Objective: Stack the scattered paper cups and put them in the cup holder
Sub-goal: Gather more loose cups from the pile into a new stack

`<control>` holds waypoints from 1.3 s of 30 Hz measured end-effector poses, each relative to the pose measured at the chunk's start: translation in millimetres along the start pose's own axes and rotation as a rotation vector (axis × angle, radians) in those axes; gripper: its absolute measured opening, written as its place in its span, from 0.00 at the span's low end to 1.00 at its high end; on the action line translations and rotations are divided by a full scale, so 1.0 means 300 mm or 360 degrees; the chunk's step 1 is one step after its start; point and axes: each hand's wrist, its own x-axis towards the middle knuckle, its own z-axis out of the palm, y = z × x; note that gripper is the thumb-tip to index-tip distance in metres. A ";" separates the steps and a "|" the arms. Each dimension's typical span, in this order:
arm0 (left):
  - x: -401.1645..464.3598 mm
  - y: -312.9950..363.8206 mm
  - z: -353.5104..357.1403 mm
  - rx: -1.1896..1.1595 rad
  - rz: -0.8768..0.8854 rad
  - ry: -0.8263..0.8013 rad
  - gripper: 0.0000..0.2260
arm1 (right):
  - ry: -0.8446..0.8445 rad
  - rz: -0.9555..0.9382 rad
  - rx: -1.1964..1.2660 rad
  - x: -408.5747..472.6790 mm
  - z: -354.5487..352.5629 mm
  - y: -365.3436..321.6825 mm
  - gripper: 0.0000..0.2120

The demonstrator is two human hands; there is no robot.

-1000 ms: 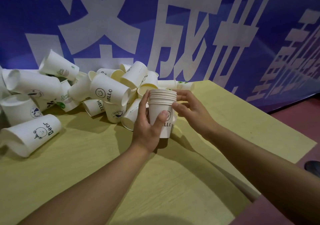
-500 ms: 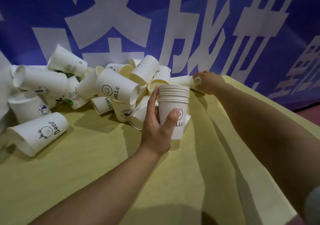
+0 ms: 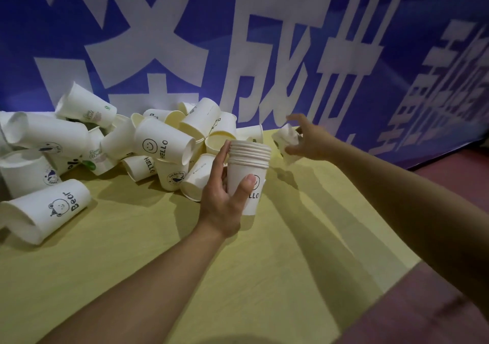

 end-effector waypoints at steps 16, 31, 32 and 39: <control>-0.180 0.101 -0.069 0.0444 0.0201 -0.0224 0.32 | 0.0702 -0.0166 0.1420 -0.576 0.056 -0.359 0.24; -0.293 0.180 -0.297 0.0576 0.0137 -0.0276 0.36 | 0.0270 -0.0277 0.1297 -0.645 0.129 -0.546 0.36; -0.288 0.185 -0.308 0.0589 0.0140 -0.0275 0.36 | 0.0243 -0.0265 0.1278 -0.641 0.129 -0.552 0.33; -0.257 0.173 -0.371 0.0397 0.0061 -0.0098 0.38 | 0.0181 -0.0286 0.1028 -0.647 0.225 -0.548 0.18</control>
